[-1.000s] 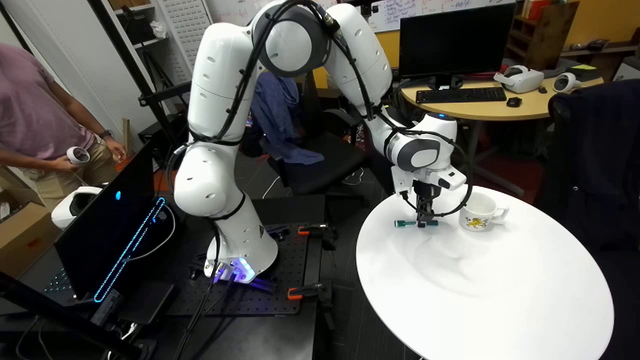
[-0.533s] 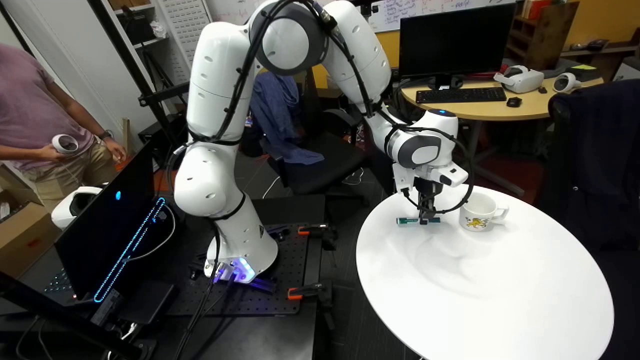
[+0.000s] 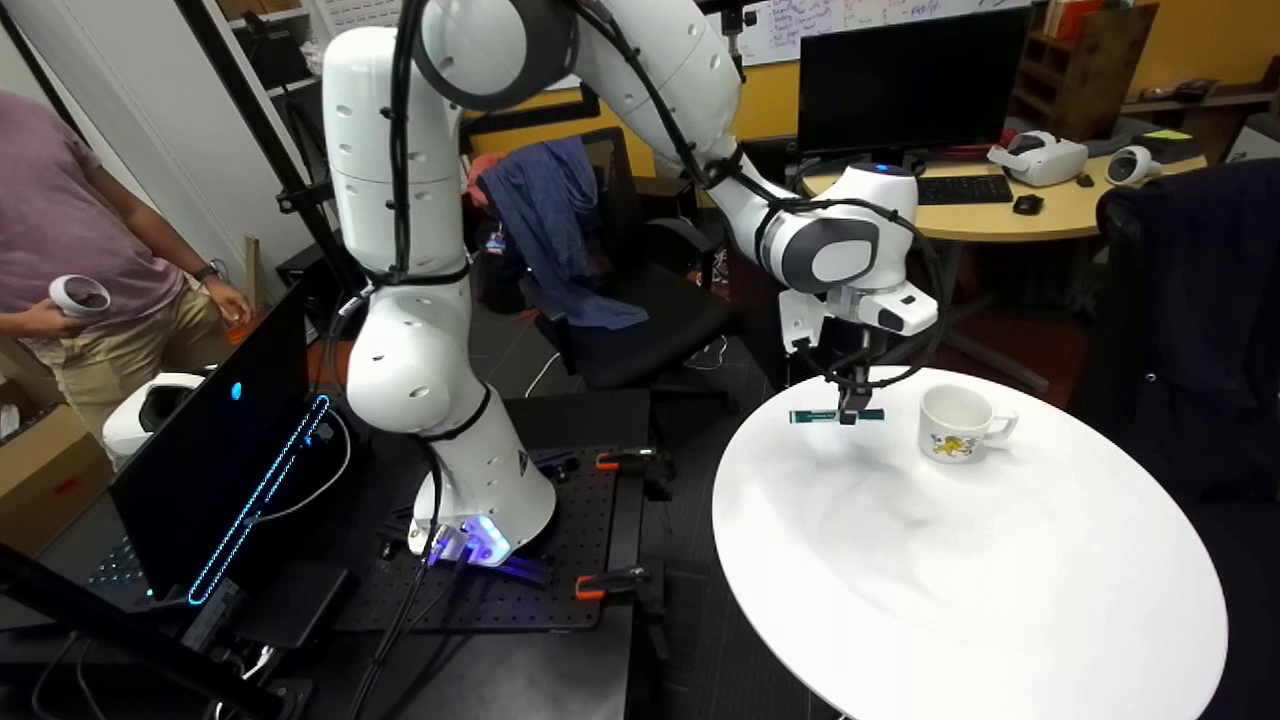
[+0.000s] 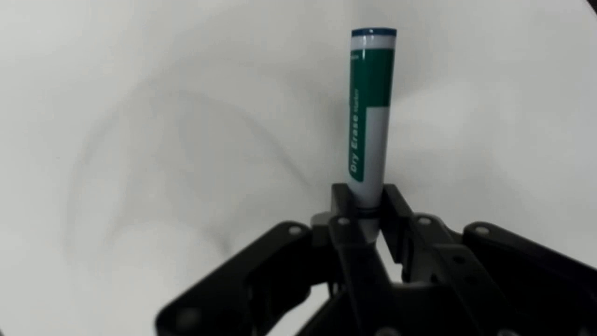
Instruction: Move the marker to the right.
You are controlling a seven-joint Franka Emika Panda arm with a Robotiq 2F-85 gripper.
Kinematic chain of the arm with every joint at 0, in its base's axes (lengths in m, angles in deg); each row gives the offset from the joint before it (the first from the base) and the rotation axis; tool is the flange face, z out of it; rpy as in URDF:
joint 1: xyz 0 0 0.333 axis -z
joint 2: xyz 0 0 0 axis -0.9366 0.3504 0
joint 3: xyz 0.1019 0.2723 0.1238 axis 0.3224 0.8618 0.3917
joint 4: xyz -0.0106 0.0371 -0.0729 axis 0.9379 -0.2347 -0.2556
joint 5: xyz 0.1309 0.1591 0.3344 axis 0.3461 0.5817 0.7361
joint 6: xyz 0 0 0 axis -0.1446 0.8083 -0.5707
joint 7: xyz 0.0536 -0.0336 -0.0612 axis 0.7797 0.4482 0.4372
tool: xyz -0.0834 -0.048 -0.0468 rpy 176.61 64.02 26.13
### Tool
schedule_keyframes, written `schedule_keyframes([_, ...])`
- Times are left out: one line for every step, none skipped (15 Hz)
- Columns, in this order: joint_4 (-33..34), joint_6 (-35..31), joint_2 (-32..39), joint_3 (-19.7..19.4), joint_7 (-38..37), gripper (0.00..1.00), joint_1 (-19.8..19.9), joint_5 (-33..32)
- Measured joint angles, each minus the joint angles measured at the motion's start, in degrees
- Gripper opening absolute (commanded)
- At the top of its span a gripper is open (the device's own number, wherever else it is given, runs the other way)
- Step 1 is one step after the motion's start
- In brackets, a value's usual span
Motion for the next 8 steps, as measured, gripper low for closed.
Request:
schedule_keyframes([-1.0, 0.99, -1.91, -0.2, 0.24, 0.05, 0.58, -0.66])
schedule_keyframes([-2.03, 1.78, -3.85, -0.55, 0.88, 0.05, 1.27, -1.58])
schedule_keyframes([-3.02, 2.49, -5.78, -0.99, 1.66, 0.05, 2.13, -2.83])
schedule_keyframes([-3.88, 2.97, -7.49, -1.41, 2.42, 0.05, 3.07, -4.16])
schedule_keyframes([-4.68, 3.2, -9.18, -1.76, 3.3, 0.05, 4.26, -5.55])
schedule_keyframes([-5.41, 3.28, -10.8, -2.12, 4.38, 0.05, 5.52, -6.79])
schedule_keyframes([-5.97, 3.29, -12.31, -2.46, 5.53, 0.05, 6.81, -8.01])
schedule_keyframes([-6.32, 3.29, -13.56, -2.75, 6.69, 0.05, 8.07, -8.82])
